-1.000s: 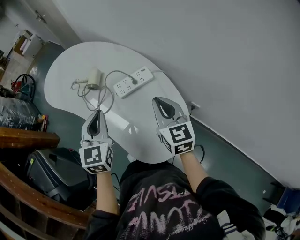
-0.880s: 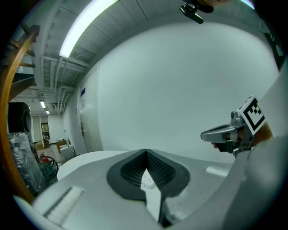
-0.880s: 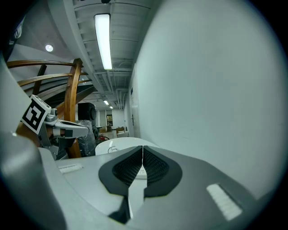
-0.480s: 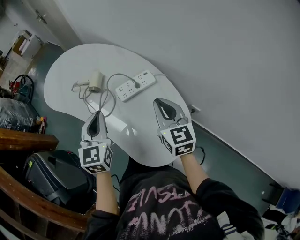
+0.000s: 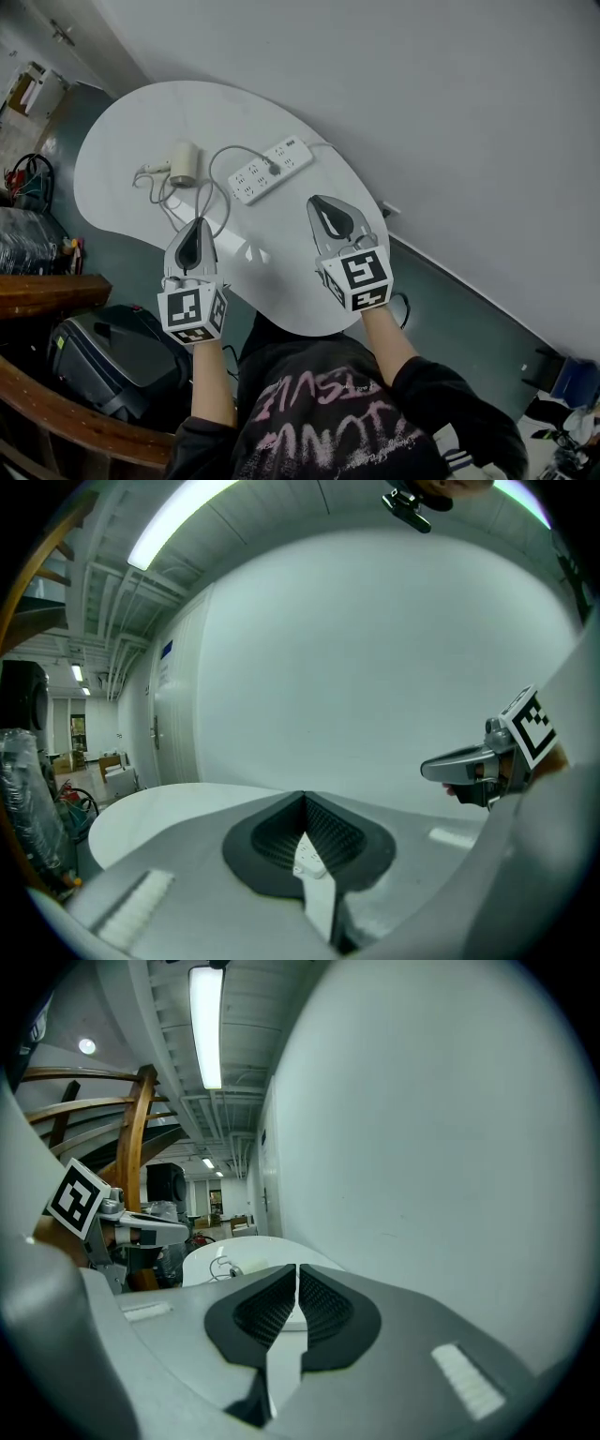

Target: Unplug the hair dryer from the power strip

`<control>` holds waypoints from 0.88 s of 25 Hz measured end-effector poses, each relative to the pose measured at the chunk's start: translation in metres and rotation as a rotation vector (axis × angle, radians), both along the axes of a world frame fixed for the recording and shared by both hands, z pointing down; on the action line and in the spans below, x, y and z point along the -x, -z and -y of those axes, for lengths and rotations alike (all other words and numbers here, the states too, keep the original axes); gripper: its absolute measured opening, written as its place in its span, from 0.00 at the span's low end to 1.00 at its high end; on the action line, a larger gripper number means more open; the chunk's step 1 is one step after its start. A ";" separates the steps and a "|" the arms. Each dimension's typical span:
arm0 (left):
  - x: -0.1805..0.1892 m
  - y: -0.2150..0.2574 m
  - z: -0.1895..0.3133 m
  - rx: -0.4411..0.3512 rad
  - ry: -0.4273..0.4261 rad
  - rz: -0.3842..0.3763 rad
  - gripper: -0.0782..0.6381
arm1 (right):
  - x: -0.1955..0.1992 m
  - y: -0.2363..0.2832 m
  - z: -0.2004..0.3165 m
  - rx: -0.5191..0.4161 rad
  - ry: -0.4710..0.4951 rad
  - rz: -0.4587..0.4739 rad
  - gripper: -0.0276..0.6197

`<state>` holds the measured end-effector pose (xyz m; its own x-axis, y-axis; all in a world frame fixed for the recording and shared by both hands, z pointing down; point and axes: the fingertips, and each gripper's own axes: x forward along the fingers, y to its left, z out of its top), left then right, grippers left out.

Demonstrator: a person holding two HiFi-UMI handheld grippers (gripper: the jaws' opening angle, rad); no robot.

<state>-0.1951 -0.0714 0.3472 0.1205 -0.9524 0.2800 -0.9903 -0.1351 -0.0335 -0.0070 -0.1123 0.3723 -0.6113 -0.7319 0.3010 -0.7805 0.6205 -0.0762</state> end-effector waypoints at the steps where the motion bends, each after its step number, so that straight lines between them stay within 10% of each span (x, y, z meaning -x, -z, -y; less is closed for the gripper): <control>1: 0.000 -0.003 0.004 0.004 -0.009 -0.003 0.11 | 0.001 -0.002 0.003 0.004 -0.006 -0.002 0.07; 22: 0.010 -0.058 0.051 0.109 -0.078 -0.049 0.11 | 0.016 -0.047 0.040 0.085 -0.046 -0.055 0.08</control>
